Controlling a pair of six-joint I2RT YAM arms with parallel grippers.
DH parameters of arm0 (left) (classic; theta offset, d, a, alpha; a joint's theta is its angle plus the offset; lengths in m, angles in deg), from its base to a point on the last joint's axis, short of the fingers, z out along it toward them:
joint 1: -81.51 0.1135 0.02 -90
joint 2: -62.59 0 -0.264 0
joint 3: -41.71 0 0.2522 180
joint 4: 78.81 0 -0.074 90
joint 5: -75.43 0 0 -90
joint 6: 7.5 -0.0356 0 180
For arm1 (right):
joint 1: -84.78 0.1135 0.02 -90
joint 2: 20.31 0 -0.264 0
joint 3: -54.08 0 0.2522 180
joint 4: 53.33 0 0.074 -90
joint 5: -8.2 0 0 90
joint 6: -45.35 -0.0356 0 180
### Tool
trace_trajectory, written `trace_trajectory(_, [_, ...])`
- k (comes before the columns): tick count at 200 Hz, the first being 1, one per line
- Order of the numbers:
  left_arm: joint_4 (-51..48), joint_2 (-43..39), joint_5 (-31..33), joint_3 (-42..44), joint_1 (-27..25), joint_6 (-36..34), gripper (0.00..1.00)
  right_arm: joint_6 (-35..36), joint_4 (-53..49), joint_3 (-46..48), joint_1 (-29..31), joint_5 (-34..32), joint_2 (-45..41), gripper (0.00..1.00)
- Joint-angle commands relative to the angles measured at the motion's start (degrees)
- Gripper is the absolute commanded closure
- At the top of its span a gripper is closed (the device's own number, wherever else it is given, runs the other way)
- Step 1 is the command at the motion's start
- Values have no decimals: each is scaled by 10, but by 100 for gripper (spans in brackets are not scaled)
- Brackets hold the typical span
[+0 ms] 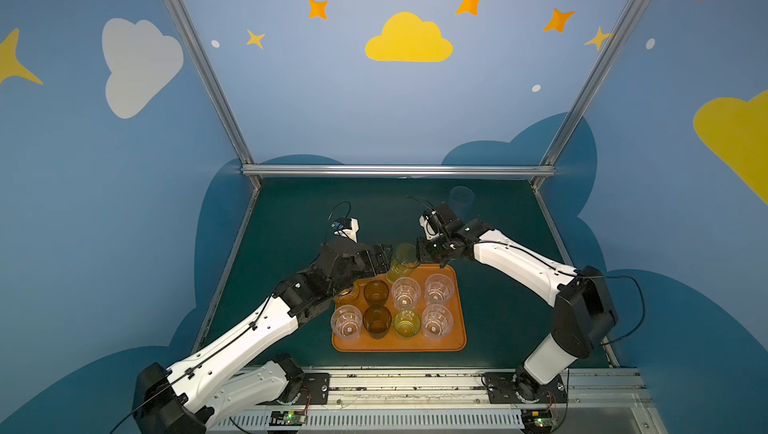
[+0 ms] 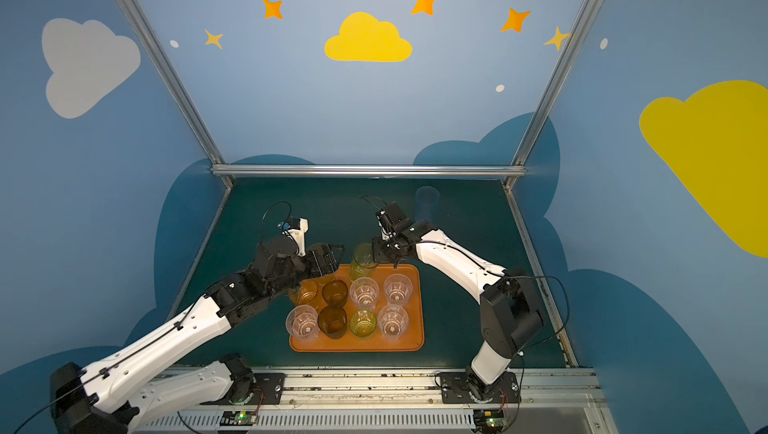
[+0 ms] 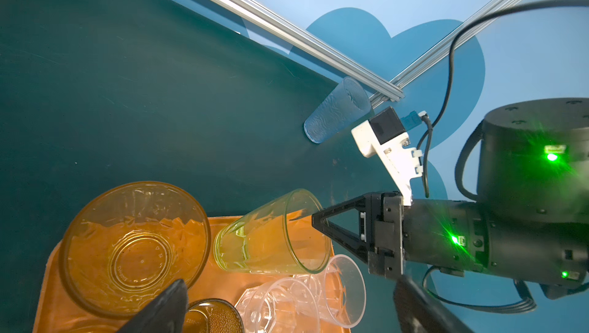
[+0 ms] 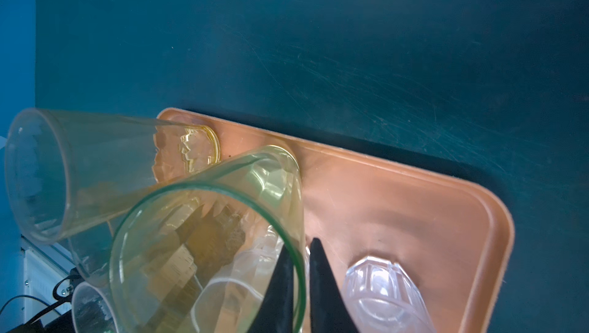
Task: Place the glasses into the tray
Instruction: 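Lower the green glass onto the tray's far row and open right gripper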
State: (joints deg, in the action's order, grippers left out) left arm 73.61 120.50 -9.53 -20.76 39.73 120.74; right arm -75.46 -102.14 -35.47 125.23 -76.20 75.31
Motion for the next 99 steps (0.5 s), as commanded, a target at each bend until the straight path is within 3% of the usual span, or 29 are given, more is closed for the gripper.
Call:
trace_trajectory(1, [5, -8, 12, 9, -1, 1, 0, 5, -13, -15, 5, 5, 11, 88])
trace_trajectory(99, [6, -18, 25, 18, 1, -2, 0, 4, -10, -21, 9, 10, 13, 79])
